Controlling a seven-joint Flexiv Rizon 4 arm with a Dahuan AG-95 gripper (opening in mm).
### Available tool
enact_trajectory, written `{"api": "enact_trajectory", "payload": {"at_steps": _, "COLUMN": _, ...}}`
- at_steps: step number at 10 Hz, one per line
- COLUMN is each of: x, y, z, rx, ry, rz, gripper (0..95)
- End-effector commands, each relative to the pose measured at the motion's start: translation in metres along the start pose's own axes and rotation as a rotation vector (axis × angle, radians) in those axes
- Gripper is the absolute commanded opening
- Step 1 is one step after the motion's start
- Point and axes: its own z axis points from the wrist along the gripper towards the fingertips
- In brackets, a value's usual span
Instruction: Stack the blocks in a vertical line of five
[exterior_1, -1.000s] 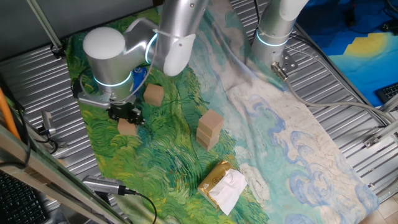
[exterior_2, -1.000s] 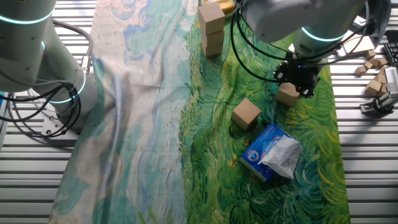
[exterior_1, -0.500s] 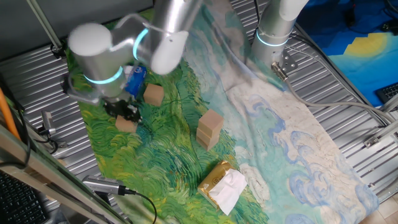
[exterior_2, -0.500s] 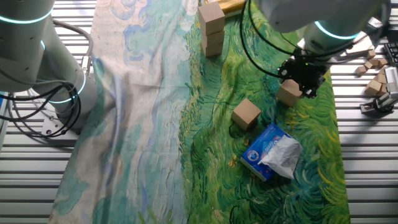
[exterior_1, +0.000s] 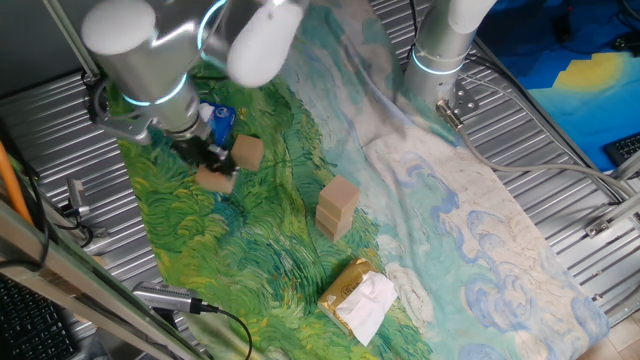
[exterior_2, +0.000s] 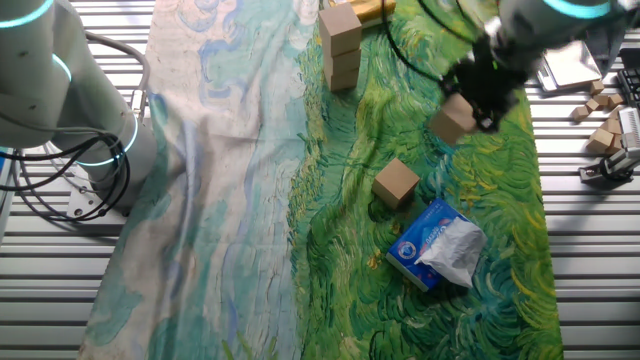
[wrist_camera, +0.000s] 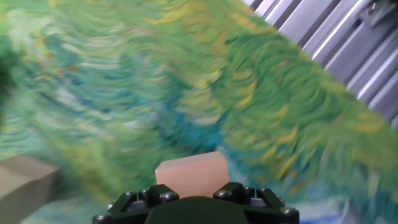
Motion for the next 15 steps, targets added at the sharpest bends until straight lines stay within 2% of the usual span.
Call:
{"api": "enact_trajectory", "payload": {"at_steps": 1, "x": 0.026, "y": 0.048, "z": -0.009, "rx": -0.004, "ry": 0.018, "rz": 0.115, "gripper": 0.0}}
{"api": "enact_trajectory", "payload": {"at_steps": 2, "x": 0.035, "y": 0.066, "z": -0.009, "rx": -0.022, "ry": 0.039, "rz": 0.181, "gripper": 0.0}}
{"api": "enact_trajectory", "payload": {"at_steps": 3, "x": 0.044, "y": 0.078, "z": -0.008, "rx": -0.03, "ry": 0.046, "rz": 0.239, "gripper": 0.0}}
{"api": "enact_trajectory", "payload": {"at_steps": 4, "x": 0.05, "y": 0.087, "z": -0.007, "rx": -0.044, "ry": 0.045, "rz": 0.274, "gripper": 0.0}}
{"api": "enact_trajectory", "payload": {"at_steps": 5, "x": 0.06, "y": 0.102, "z": -0.006, "rx": -0.058, "ry": 0.045, "rz": 0.346, "gripper": 0.0}}
{"api": "enact_trajectory", "payload": {"at_steps": 7, "x": 0.068, "y": 0.118, "z": -0.007, "rx": -0.064, "ry": 0.048, "rz": 0.381, "gripper": 0.0}}
{"api": "enact_trajectory", "payload": {"at_steps": 10, "x": 0.075, "y": 0.121, "z": -0.002, "rx": -0.052, "ry": 0.046, "rz": 0.367, "gripper": 0.0}}
{"api": "enact_trajectory", "payload": {"at_steps": 11, "x": 0.075, "y": 0.121, "z": -0.002, "rx": -0.032, "ry": 0.045, "rz": 0.364, "gripper": 0.0}}
{"api": "enact_trajectory", "payload": {"at_steps": 13, "x": 0.075, "y": 0.121, "z": -0.002, "rx": 0.011, "ry": 0.002, "rz": 0.385, "gripper": 0.0}}
{"api": "enact_trajectory", "payload": {"at_steps": 15, "x": 0.075, "y": 0.121, "z": -0.002, "rx": 0.028, "ry": -0.031, "rz": 0.405, "gripper": 0.0}}
